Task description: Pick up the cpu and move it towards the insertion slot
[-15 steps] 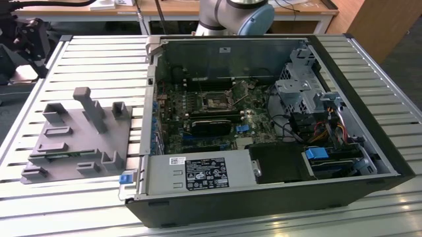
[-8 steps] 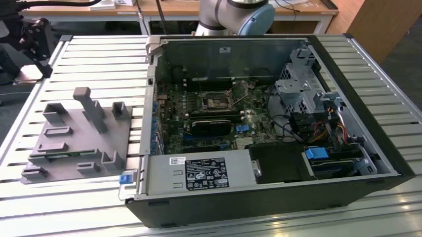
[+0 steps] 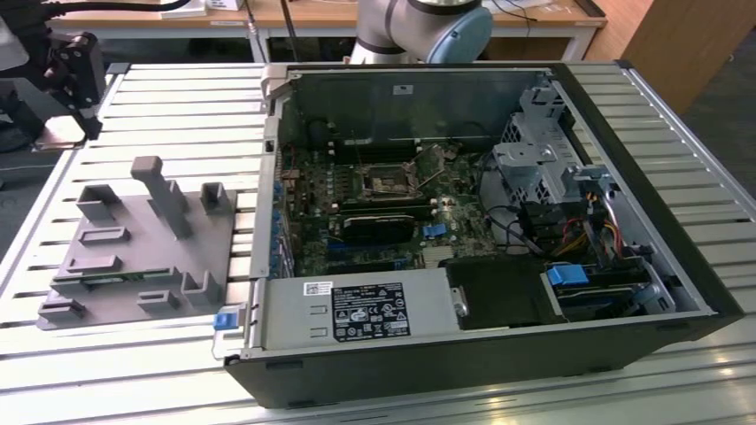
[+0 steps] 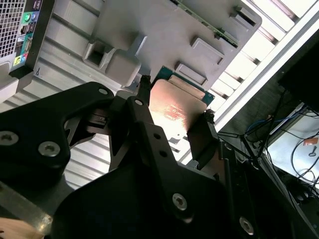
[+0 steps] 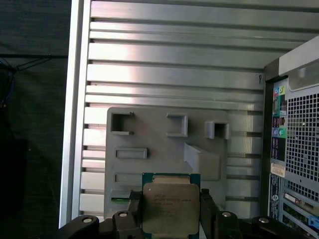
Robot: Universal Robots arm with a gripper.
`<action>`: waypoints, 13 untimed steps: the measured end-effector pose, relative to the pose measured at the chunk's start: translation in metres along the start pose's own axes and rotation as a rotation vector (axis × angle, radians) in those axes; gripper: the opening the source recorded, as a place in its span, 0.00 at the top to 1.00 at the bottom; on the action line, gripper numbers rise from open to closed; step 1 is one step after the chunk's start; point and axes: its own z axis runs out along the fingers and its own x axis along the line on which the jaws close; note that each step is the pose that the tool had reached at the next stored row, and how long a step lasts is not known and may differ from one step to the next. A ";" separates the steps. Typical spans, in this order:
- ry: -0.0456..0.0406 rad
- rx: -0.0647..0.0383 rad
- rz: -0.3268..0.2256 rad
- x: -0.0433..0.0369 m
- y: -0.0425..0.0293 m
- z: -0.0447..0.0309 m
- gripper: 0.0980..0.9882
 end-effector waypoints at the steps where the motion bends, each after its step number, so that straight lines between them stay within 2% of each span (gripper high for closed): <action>1: 0.0000 0.000 0.000 -0.0010 0.0000 0.0000 0.50; 13: -0.0001 0.000 0.000 -0.0133 -0.0004 0.0001 0.50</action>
